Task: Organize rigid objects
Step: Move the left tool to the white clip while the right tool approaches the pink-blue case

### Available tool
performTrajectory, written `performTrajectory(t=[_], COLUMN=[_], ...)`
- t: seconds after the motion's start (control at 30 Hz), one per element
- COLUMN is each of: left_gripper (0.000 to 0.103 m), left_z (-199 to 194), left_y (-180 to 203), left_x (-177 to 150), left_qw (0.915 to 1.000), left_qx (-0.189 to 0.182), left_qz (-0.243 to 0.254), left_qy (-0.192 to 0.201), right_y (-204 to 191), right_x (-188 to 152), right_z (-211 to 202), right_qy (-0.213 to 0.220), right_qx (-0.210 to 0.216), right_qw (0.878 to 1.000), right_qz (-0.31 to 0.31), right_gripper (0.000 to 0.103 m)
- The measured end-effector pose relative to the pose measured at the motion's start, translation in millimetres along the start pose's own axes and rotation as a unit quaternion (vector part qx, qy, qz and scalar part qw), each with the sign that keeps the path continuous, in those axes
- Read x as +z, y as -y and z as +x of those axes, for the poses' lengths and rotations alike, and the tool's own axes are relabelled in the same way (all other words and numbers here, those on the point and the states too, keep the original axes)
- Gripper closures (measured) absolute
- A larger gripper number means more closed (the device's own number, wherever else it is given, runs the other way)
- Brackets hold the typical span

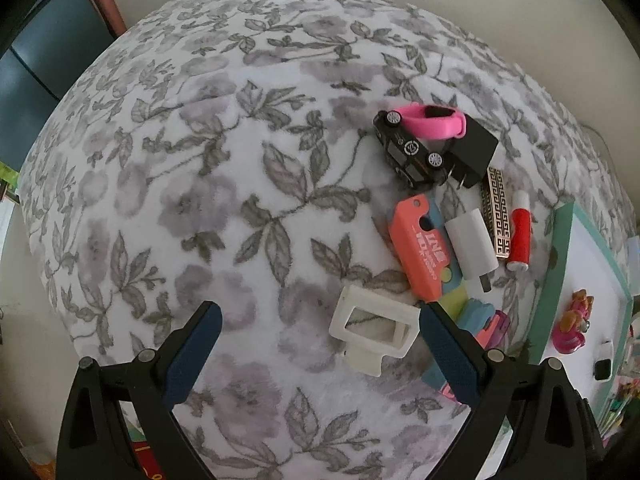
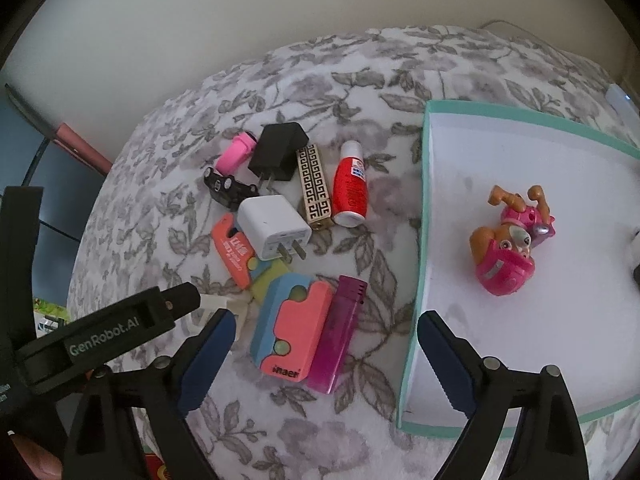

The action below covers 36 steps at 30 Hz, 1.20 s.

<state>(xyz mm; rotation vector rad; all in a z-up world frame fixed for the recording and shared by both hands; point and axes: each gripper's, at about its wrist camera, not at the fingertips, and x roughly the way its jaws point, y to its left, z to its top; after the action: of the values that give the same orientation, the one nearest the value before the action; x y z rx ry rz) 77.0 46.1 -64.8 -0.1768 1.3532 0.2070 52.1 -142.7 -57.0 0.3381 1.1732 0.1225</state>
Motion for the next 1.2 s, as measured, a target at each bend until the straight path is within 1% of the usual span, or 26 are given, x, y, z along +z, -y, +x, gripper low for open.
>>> performTrajectory(t=[0.13, 0.3, 0.53, 0.73, 0.83, 0.93, 1.0, 1.13, 1.17, 1.2], left_gripper=[0.004, 0.004, 0.004, 0.005, 0.007, 0.013, 0.021, 0.022, 0.023, 0.026], left_z=[3, 6, 12, 11, 9, 7, 7, 10, 10, 11], left_y=[1, 7, 16, 31, 37, 43, 48, 54, 56, 56], left_x=[0, 0, -1, -6, -8, -10, -13, -15, -16, -16], left_qw=[1.0000, 0.9999, 0.9995, 0.9987, 0.9984, 0.9980, 0.9978, 0.9974, 0.9973, 0.9972], left_qx=[-0.003, -0.003, 0.002, 0.004, 0.006, 0.002, 0.002, 0.002, 0.001, 0.000], left_qz=[0.000, 0.004, 0.025, 0.048, 0.054, 0.060, 0.063, 0.067, 0.068, 0.069], left_qy=[-0.005, -0.011, -0.019, -0.017, -0.017, -0.021, -0.023, -0.028, -0.029, -0.030], right_y=[1, 8, 24, 23, 20, 17, 17, 16, 16, 16], right_x=[0, 2, 5, 5, 5, 5, 5, 5, 5, 5], right_z=[0, -4, -12, -14, -14, -15, -14, -13, -13, -13], right_qy=[-0.002, 0.004, 0.021, 0.027, 0.028, 0.031, 0.032, 0.030, 0.030, 0.030], right_qx=[-0.008, -0.033, -0.040, -0.036, -0.027, -0.020, -0.018, -0.014, -0.013, -0.012], right_qw=[1.000, 0.999, 0.998, 0.998, 0.998, 0.999, 0.999, 0.999, 0.999, 0.999], right_qz=[0.002, 0.009, 0.043, 0.046, 0.041, 0.035, 0.034, 0.032, 0.032, 0.032], right_gripper=[0.010, 0.010, 0.011, 0.014, 0.015, 0.019, 0.019, 0.021, 0.022, 0.023])
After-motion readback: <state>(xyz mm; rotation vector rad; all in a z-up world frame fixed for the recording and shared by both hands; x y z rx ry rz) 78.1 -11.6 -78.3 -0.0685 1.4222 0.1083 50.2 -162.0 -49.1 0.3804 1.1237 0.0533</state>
